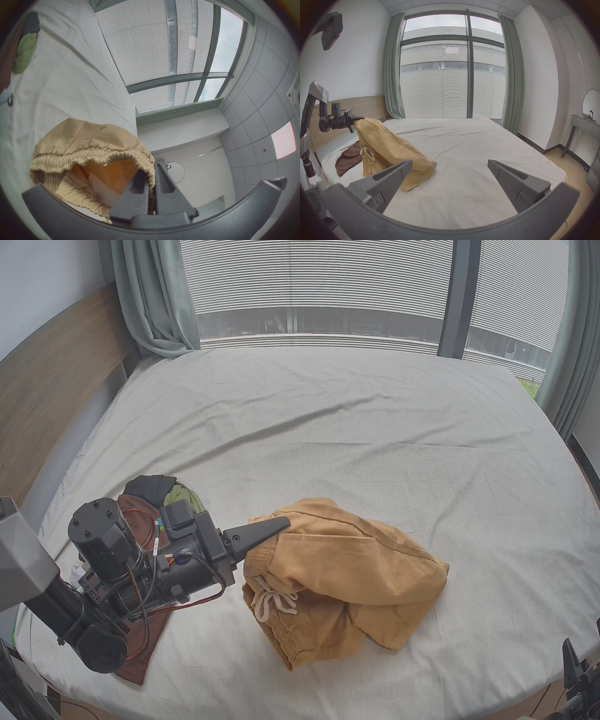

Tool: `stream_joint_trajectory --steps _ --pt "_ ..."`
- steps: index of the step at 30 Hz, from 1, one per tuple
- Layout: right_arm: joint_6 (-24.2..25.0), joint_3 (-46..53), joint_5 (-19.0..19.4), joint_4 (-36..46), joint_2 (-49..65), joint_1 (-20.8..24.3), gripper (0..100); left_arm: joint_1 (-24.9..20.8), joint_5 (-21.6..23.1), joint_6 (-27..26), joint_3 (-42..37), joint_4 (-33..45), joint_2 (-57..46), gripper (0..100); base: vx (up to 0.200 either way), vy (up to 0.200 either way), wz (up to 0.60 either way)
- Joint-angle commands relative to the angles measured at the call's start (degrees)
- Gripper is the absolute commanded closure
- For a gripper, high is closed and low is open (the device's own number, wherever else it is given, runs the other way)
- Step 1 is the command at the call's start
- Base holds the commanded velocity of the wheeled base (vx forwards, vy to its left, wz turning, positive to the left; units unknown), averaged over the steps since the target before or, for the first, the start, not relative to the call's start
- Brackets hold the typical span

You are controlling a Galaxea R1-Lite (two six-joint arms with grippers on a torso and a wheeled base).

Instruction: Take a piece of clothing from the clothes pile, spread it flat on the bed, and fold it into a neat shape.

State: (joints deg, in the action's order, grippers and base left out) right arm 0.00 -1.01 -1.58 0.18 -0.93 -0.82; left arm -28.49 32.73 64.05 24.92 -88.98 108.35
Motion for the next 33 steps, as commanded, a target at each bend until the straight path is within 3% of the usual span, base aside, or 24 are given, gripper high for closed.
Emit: stream_joint_trajectory --steps 1,4,10,26,33 --pt "0.0 0.8 0.0 0.0 0.8 -0.1 0 2.7 3.2 -3.8 -3.9 0.0 1.0 100 0.000 0.000 0.00" --pt "0.0 0.8 0.0 0.0 0.8 0.0 0 4.6 5.6 -7.4 -5.3 0.0 1.8 100 0.000 0.000 0.00" --pt "-0.1 0.8 0.0 0.0 0.8 -0.1 0 10.6 9.5 -21.2 -7.3 0.0 6.3 100 0.000 0.000 0.00" --pt "-0.1 0.9 0.2 0.0 0.8 -0.2 0 20.9 13.1 -33.6 -9.4 0.0 7.7 100 0.000 0.000 0.00" --pt "-0.3 0.8 0.4 0.0 0.8 -0.2 0 23.5 15.4 -38.0 -10.1 0.1 9.0 100 0.000 0.000 0.00"
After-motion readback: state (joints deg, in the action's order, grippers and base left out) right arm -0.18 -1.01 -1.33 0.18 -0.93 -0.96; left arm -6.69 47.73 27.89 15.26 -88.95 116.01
